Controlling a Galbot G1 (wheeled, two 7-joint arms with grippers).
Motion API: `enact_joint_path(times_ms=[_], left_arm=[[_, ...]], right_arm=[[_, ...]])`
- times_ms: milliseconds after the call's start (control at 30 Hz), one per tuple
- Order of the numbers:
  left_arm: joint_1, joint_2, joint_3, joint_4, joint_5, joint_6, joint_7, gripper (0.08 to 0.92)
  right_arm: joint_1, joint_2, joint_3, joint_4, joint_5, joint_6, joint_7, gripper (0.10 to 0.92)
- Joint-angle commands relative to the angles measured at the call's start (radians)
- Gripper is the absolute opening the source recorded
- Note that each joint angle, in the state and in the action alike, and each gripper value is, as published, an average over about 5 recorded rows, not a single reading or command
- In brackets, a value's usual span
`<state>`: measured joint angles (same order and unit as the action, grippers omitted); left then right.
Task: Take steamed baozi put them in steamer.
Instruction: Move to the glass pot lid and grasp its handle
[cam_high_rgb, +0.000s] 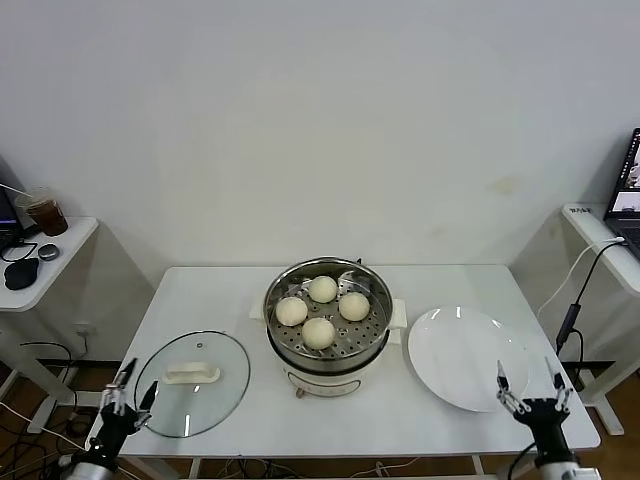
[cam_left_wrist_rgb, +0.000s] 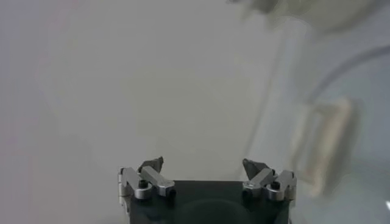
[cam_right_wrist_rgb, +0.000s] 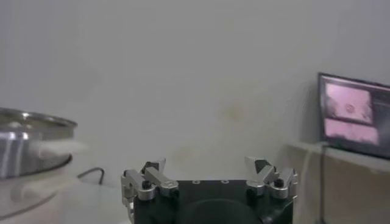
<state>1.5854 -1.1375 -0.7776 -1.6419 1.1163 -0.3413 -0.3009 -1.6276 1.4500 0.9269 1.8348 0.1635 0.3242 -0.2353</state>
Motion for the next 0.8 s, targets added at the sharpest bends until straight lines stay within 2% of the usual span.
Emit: enact_joint_path(times_ms=[33,433,733,800], left_arm=[[-0.147,0.075,0.087,0.149,0.261,-0.070,-0.025,0.823],[-0.299,0.072,0.167,0.236,0.280,-0.065,-0.011,0.823],[-0.352,0.067,0.196,0.272,0.262,-0.048,0.013,0.820],[-0.357,0.067,0.203,0.285,0.255,-0.044,0.022,0.793]], right_arm=[[-0.075,0.061,-0.002,-0.010,-0.035,0.008,0.004,0.823],[-0.080,0.070,-0.022,-0.010,-0.047,0.008,0.002,0.823],[-0.079,0.076,-0.039,-0.014,-0.060,0.008,0.000,0.823],[-0.080,0.076,-0.040,-0.013,-0.061,0.007,-0.001,0.823]])
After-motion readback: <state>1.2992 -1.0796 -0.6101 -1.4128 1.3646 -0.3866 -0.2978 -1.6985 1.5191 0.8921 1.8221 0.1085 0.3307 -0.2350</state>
